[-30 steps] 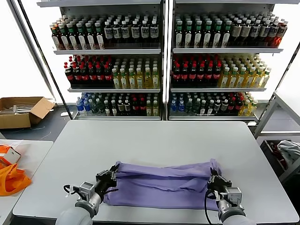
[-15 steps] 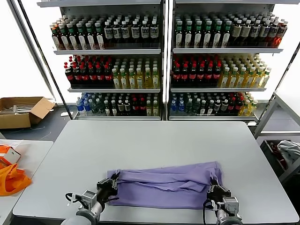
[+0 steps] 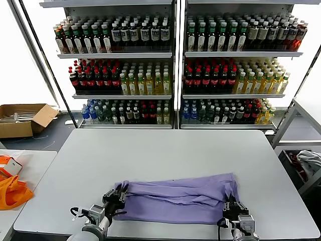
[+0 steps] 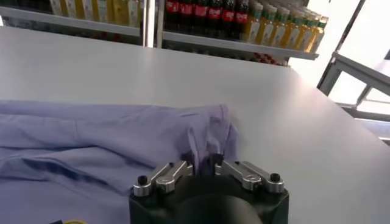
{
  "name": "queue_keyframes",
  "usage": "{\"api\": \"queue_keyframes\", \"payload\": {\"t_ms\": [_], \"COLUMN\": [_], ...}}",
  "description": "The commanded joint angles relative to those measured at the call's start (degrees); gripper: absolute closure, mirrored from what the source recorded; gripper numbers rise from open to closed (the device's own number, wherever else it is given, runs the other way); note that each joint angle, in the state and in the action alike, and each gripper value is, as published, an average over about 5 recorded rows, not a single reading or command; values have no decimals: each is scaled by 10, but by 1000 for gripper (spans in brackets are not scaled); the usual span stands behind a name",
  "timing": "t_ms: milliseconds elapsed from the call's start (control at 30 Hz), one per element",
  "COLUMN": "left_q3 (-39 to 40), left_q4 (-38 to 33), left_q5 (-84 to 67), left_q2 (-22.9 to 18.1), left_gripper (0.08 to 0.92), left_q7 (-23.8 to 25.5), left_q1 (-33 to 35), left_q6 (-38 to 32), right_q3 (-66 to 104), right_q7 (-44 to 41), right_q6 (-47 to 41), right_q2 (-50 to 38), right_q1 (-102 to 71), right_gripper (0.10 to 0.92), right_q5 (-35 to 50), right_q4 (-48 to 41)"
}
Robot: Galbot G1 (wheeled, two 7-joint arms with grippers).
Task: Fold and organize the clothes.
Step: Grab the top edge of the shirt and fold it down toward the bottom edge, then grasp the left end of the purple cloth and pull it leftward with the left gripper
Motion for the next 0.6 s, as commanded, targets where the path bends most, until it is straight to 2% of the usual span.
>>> {"api": "queue_keyframes", "payload": {"t_ms": [33, 200, 467, 600], "left_q3": [-10, -15, -22, -26], "left_q4": [-26, -27, -13, -6], "left_q5": [17, 16, -41, -60], "left_q2": [-11, -29, -49, -55], "left_gripper": [661, 506, 280, 193], "left_q7": [-18, -45, -60, -66], "left_q1": [6, 16, 20, 21], "left_q6": [9, 50, 76, 84], "right_q3": [5, 0, -3, -9], "right_q7": [-1, -1, -4, -4], "right_q6": [22, 26, 25, 25], "right_q2": [4, 6, -4, -6], "right_q1": [-9, -4, 16, 17], "right_gripper": [628, 489, 261, 208], "right_q5": [-10, -7, 1, 0], "right_q4": [62, 96, 103, 98]}}
